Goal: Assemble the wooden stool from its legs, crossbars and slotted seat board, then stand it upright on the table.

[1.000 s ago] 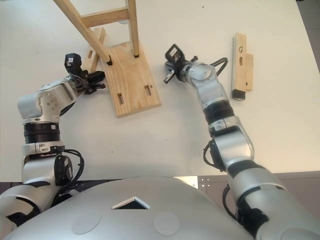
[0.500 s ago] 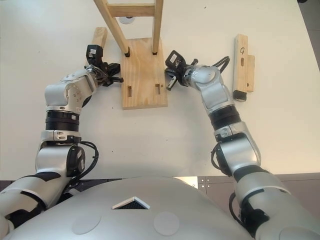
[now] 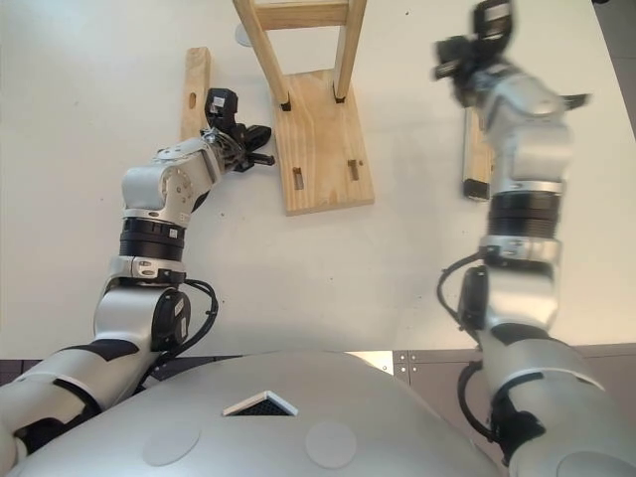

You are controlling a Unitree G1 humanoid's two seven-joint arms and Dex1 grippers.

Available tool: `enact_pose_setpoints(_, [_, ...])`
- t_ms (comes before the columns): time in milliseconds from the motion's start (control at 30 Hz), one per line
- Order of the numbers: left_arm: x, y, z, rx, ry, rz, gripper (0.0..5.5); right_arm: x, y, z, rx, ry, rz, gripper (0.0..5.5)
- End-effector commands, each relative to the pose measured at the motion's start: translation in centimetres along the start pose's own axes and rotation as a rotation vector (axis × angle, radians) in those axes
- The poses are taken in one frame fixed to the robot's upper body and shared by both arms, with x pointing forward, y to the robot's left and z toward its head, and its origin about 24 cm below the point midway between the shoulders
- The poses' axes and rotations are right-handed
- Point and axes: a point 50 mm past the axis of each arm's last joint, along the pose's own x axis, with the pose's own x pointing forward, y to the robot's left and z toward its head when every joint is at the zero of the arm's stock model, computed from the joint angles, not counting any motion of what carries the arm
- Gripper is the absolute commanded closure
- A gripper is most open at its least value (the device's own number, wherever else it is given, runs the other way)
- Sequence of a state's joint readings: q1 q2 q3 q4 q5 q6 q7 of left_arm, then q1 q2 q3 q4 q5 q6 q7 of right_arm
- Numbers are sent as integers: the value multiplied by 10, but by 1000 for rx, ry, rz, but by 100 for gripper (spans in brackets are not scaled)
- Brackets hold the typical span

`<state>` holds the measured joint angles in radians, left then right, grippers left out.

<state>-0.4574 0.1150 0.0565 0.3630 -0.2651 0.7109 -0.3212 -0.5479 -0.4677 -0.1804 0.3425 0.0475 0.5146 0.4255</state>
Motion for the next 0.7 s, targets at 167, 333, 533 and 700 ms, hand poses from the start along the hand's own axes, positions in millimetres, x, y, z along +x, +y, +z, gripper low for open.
enact_pose_setpoints(167, [-25,-5,34,-10,-197,42,550,-20,-28,-58,-179,262,-84,297])
enact_pose_setpoints(333, [-35,-5,51,49,-247,70,550,-14,-27,-64,-169,256,-94,272])
enact_pose_setpoints(533, [-35,-4,46,69,-224,77,550,-14,-44,-66,-35,232,-204,272])
enact_pose_setpoints(700, [-33,-6,46,88,-232,69,550,-13,-36,-87,-27,302,-172,272])
